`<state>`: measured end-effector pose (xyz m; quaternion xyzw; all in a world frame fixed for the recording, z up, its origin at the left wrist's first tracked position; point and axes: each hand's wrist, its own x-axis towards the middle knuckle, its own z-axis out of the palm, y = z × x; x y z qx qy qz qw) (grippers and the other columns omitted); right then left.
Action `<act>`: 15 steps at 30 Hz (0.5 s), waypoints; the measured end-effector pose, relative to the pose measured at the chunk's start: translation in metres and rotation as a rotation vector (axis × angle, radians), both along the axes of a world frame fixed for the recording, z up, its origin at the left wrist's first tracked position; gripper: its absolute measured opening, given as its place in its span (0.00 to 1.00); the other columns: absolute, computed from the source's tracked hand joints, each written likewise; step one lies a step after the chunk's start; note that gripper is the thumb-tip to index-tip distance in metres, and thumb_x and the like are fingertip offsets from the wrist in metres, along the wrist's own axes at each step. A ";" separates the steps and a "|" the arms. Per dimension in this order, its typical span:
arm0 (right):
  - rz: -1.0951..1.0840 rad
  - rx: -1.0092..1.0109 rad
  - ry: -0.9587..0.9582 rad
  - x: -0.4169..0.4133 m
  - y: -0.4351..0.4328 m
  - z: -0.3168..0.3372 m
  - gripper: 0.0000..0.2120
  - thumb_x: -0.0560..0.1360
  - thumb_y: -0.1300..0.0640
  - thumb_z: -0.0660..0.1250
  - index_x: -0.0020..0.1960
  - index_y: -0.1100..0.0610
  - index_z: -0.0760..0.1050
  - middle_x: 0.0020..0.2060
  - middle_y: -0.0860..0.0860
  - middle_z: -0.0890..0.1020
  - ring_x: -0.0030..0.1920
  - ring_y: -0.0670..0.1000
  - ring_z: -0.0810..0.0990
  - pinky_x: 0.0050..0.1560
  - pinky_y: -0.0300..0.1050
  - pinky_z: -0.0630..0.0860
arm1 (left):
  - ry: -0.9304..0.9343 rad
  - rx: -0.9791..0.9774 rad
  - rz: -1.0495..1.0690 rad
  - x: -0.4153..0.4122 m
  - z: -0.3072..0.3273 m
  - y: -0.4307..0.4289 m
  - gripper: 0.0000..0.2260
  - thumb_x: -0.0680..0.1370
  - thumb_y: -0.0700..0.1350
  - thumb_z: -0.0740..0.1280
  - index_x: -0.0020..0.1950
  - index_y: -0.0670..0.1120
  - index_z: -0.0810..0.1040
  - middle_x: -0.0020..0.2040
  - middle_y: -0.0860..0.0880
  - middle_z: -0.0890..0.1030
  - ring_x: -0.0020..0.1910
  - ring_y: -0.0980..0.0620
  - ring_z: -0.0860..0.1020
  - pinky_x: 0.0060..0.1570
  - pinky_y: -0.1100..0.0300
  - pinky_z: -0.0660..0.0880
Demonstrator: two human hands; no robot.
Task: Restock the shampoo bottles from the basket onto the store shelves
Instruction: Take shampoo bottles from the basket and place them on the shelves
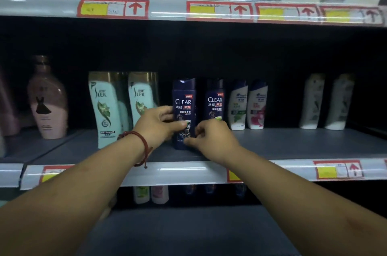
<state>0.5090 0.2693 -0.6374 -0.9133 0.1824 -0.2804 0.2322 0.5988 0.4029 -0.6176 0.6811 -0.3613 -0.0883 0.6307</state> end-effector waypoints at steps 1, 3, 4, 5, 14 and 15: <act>-0.022 -0.026 0.021 0.002 0.000 -0.002 0.16 0.71 0.45 0.76 0.39 0.56 0.76 0.37 0.53 0.81 0.41 0.55 0.80 0.41 0.46 0.77 | -0.074 0.097 0.019 0.003 -0.004 0.000 0.14 0.74 0.35 0.74 0.57 0.48 0.81 0.47 0.52 0.85 0.43 0.55 0.83 0.43 0.61 0.81; -0.065 -0.063 0.052 0.004 -0.002 -0.003 0.18 0.70 0.42 0.75 0.38 0.56 0.76 0.38 0.53 0.80 0.42 0.56 0.80 0.39 0.45 0.75 | -0.233 0.270 0.095 0.008 -0.012 -0.001 0.11 0.72 0.40 0.76 0.53 0.50 0.84 0.45 0.52 0.85 0.46 0.55 0.83 0.53 0.57 0.79; -0.085 -0.080 0.059 0.006 -0.002 -0.003 0.19 0.70 0.41 0.75 0.39 0.57 0.76 0.38 0.54 0.80 0.42 0.56 0.80 0.39 0.45 0.74 | -0.268 0.304 0.137 0.009 -0.014 -0.002 0.10 0.72 0.43 0.77 0.52 0.50 0.84 0.44 0.52 0.85 0.47 0.54 0.83 0.55 0.56 0.78; -0.102 -0.095 0.059 0.007 -0.001 -0.003 0.19 0.71 0.41 0.74 0.40 0.57 0.76 0.39 0.55 0.80 0.43 0.57 0.80 0.40 0.45 0.74 | -0.274 0.310 0.169 0.009 -0.016 -0.003 0.09 0.71 0.44 0.77 0.51 0.50 0.85 0.44 0.52 0.86 0.47 0.54 0.83 0.56 0.55 0.78; -0.071 -0.078 0.052 -0.001 -0.003 0.001 0.13 0.74 0.49 0.73 0.41 0.59 0.79 0.42 0.56 0.81 0.44 0.55 0.80 0.43 0.45 0.77 | -0.265 0.402 0.286 -0.011 -0.007 -0.007 0.12 0.70 0.50 0.78 0.37 0.53 0.75 0.44 0.49 0.85 0.47 0.49 0.83 0.55 0.53 0.78; -0.061 -0.088 0.050 -0.007 -0.004 0.003 0.12 0.74 0.50 0.73 0.42 0.58 0.79 0.43 0.55 0.81 0.45 0.54 0.80 0.44 0.46 0.78 | -0.278 0.435 0.309 -0.016 -0.005 -0.004 0.16 0.70 0.50 0.78 0.35 0.53 0.71 0.46 0.46 0.85 0.49 0.48 0.82 0.55 0.54 0.78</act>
